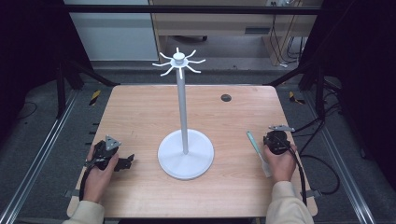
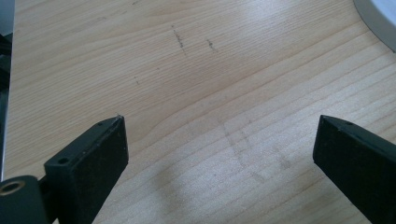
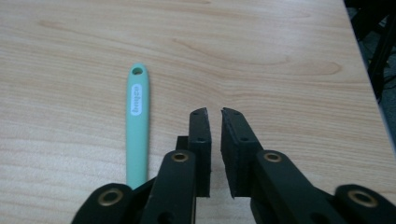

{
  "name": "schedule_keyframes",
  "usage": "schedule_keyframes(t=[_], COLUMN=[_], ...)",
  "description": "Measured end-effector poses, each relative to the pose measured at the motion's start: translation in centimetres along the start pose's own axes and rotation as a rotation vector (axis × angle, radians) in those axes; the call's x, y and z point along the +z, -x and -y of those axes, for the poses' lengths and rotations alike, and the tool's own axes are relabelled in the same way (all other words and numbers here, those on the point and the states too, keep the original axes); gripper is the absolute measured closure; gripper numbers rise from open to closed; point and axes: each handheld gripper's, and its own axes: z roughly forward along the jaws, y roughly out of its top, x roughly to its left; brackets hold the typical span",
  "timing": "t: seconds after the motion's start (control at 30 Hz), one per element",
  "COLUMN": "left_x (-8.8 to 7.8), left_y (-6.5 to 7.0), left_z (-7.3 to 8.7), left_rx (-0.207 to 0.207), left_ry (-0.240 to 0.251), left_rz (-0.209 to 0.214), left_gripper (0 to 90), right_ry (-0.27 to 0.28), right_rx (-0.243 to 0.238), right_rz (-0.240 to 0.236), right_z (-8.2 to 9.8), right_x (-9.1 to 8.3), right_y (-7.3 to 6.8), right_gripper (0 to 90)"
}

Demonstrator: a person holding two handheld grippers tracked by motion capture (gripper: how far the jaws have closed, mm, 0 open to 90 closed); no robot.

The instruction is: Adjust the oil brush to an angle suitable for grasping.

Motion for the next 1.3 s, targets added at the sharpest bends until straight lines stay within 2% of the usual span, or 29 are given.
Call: schedule_keyframes(t=[0.13, 0.4, 0.53, 0.83, 0.93, 1.07, 1.2, 1.23, 1.3], left_x=[0.0, 0.0, 0.0, 0.0, 0.0, 0.0, 0.0, -0.1, -0.1], left_y=[0.0, 0.0, 0.0, 0.0, 0.0, 0.0, -0.1, -0.1, -0.2], left_z=[0.0, 0.0, 0.0, 0.0, 0.0, 0.0, 0.0, 0.0, 0.1], left_rx=[-0.001, 0.001, 0.000, 0.002, 0.001, 0.003, -0.005, -0.004, -0.003], left_ry=[0.001, 0.002, 0.000, 0.000, 0.001, 0.001, 0.005, 0.004, 0.002], left_rz=[0.000, 0.002, 0.002, 0.001, 0.001, 0.002, 0.002, -0.001, -0.001], left_gripper=[2.8, 2.8, 2.8, 2.8, 2.8, 2.8, 2.8, 2.8, 2.8], right_ry=[-0.022, -0.043, -0.055, -0.050, -0.045, -0.049, -0.057, -0.065, -0.070], right_rx=[-0.017, -0.032, -0.041, -0.043, -0.054, -0.085, -0.109, -0.140, -0.148], right_rz=[-0.031, -0.086, -0.097, -0.129, -0.153, -0.212, -0.239, -0.253, -0.268], right_z=[0.1, 0.2, 0.3, 0.3, 0.3, 0.3, 0.3, 0.2, 0.1], right_x=[0.3, 0.6, 0.8, 0.8, 0.8, 0.7, 0.6, 0.5, 0.5], right_y=[-0.4, -1.1, -1.2, -1.5, -1.5, -2.0, -2.5, -2.9, -3.2], right_gripper=[90.0, 90.0, 90.0, 90.0, 90.0, 90.0, 90.0, 90.0, 90.0])
